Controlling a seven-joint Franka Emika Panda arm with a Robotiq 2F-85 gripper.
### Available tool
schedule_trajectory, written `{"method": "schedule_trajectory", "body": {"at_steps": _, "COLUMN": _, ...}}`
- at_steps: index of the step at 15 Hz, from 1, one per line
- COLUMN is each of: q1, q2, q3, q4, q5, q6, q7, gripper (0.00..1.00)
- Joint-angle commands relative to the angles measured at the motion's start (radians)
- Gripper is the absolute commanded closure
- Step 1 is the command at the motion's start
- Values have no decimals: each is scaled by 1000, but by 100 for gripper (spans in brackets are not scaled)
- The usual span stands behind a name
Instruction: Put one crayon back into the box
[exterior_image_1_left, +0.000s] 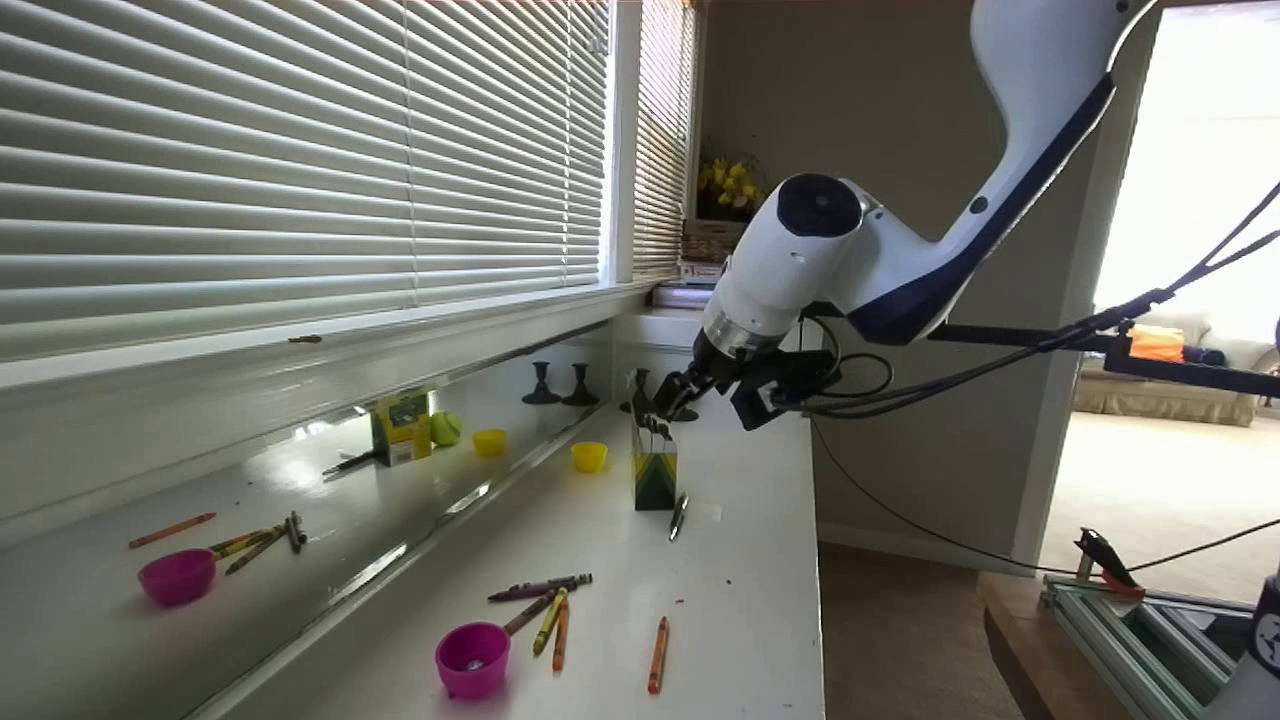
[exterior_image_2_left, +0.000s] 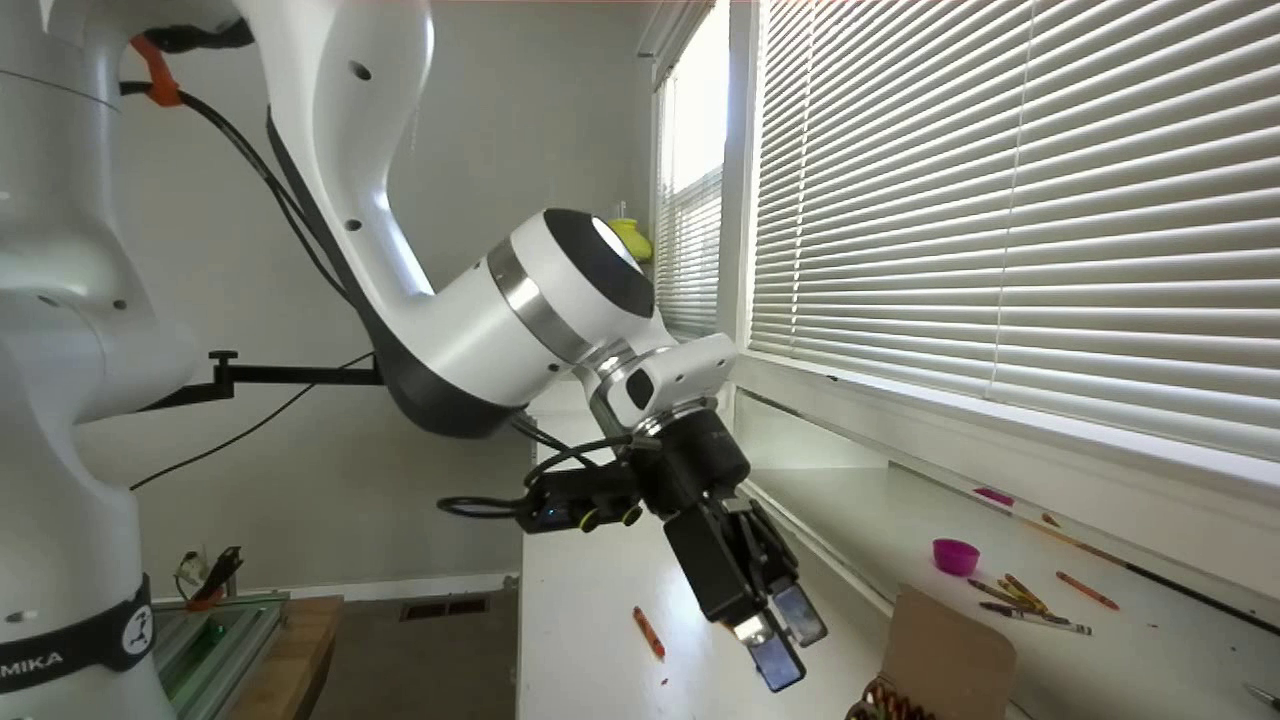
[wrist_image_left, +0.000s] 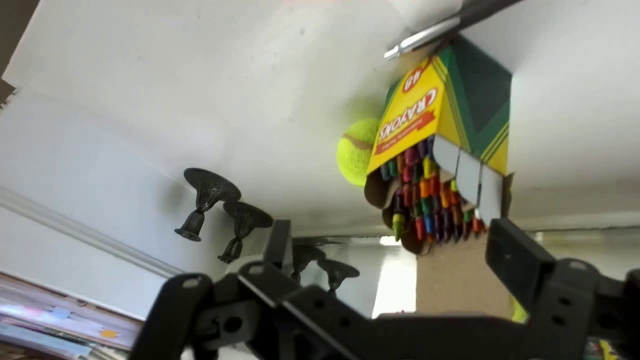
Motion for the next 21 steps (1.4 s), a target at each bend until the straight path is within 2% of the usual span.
{"method": "schedule_trajectory", "body": {"at_steps": 1, "q1": 9, "q2": -62, "q3": 4, "q4": -83, "q5": 157, "q6": 47, "q7": -264, "gripper": 0}}
{"method": "schedule_trajectory", "body": {"at_steps": 5, "q1": 44, "q2": -91, "q3": 33, "q4": -107, "q5": 352, "q6": 22, "q7": -533, "gripper": 0}}
{"method": "schedule_trajectory", "body": {"at_steps": 7, "q1": 67, "q2": -113, "q3": 52, "q4": -116, "q5": 500, "q6": -20, "q7": -672, "gripper": 0}}
{"method": "schedule_trajectory", "body": {"at_steps": 11, "q1": 97, "q2": -148, "q3": 72, "q4": -136, "q5": 801, "q6": -155, "q7": -951, "gripper": 0}}
{"method": "schedule_trajectory", "body": {"at_steps": 15, "q1": 126, "q2": -268, "q3": 96, "q4": -76, "q5": 1092, "q6": -349, "q7": -1230, "gripper": 0}}
{"method": "schedule_trajectory", "body": {"at_steps": 18, "q1": 121, "q2": -360, "q3": 110, "q4": 8, "q5": 1208, "q6": -507, "q7": -1357, "gripper": 0}}
{"method": "schedule_trajectory", "body": {"at_steps": 20, "q1": 129, "q2": -417, "q3": 96, "q4": 77, "q5": 1291, "q6": -602, "q7": -1488, "gripper": 0}}
{"method": "schedule_trajectory", "body": {"at_steps": 21, "q1": 98, "q2": -353, "q3": 125, "q4": 32, "q5": 1211, "q6": -509, "q7": -1376, "gripper": 0}}
